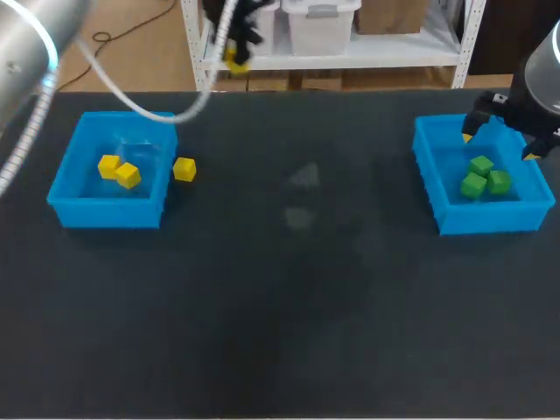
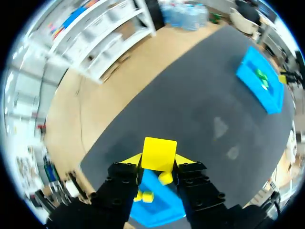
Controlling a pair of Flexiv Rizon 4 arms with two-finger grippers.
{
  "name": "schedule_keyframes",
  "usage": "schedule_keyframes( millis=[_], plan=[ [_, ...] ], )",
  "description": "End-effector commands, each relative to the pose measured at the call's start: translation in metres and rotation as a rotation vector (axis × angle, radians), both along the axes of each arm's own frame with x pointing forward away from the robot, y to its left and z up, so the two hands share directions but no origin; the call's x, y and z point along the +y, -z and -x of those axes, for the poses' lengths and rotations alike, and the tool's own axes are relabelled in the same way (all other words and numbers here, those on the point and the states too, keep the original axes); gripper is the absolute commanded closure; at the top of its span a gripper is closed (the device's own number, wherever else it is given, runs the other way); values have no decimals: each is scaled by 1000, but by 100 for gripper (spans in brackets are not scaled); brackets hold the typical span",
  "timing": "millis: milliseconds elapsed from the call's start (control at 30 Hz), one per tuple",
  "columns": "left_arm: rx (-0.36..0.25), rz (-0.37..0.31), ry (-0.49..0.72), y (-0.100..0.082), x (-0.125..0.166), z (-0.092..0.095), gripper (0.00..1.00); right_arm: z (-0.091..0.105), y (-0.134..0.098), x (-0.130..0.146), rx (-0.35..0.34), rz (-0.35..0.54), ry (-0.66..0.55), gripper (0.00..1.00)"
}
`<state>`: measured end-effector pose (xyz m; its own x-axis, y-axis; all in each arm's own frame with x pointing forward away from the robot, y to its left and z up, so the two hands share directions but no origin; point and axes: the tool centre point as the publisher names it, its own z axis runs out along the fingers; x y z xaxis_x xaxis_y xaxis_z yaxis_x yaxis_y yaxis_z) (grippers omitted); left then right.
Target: Put the green cubes in the right bin and the yellow cubes in the left bin.
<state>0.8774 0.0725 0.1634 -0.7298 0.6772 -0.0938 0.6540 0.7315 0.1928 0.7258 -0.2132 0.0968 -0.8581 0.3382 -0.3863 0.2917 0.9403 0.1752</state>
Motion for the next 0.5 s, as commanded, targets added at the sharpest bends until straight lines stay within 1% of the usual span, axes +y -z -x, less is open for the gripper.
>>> schedule_keyframes(
  millis=[33,200,333,500],
  plan=[
    [-142,148,-60,17,126,99,100,2,0,0,-7,2,3,0],
    [-143,144,-163,26,167,111,100,2,0,0,-7,2,3,0],
    [-139,146,-224,29,192,126,100,2,0,0,-7,2,3,0],
    [-119,150,-258,34,206,146,100,2,0,0,-7,2,3,0]
  ],
)
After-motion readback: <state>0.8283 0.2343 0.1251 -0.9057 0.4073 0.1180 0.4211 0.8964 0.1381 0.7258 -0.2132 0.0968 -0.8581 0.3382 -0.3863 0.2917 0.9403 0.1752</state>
